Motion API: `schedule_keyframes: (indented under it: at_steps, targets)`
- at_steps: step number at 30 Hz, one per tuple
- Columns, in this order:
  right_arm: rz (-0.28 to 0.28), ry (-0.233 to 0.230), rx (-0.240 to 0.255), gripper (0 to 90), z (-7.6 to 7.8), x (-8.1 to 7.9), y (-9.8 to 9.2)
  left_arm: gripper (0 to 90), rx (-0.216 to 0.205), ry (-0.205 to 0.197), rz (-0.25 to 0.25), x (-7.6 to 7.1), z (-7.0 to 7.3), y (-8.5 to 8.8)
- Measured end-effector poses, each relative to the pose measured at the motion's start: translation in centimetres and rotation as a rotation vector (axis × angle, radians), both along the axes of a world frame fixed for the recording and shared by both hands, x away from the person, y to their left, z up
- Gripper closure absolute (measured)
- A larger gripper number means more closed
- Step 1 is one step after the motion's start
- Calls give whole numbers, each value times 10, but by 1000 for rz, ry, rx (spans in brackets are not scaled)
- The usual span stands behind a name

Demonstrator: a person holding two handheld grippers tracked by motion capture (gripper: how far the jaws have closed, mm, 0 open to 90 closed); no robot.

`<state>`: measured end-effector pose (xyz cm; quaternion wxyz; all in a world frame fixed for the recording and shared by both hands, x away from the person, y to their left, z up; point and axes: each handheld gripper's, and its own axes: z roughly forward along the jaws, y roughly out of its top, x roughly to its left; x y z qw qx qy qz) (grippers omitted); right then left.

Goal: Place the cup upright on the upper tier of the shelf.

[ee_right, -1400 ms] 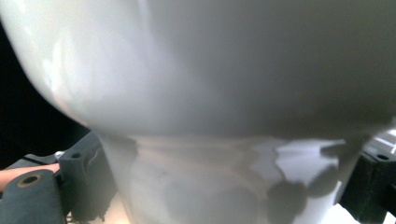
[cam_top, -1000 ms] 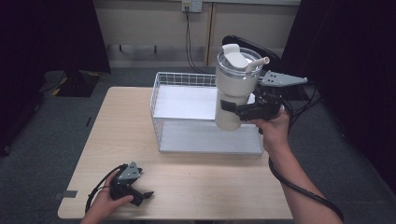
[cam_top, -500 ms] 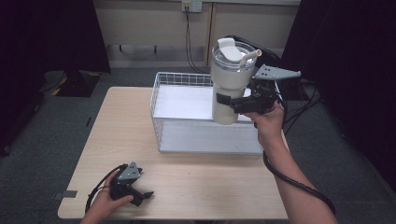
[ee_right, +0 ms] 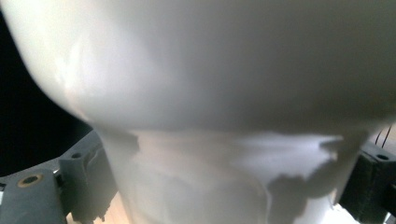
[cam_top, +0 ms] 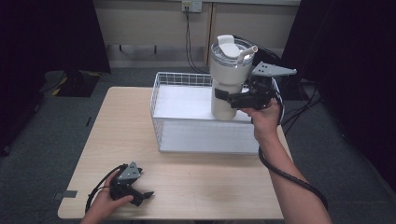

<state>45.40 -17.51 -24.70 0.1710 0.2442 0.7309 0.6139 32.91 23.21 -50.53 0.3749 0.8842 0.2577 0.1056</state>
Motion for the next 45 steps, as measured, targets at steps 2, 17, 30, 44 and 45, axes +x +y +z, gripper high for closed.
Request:
schedule_keyframes:
  at_steps: [2,17,30,44,45]
  targets:
    - [2,3,2,101,0,2,0,0,0,0,0,0,0,0]
    - [-19,-8,4,101,-2,12,1,0,0,0,-1,0,0,0]
    - [-27,-4,1,101,-7,21,6,0,-1,2,-1,0,0,0]
    - [-34,4,6,101,-13,31,11,0,-1,1,-1,0,0,0]
    - [-44,-2,4,101,-13,31,12,0,0,1,-1,0,0,0]
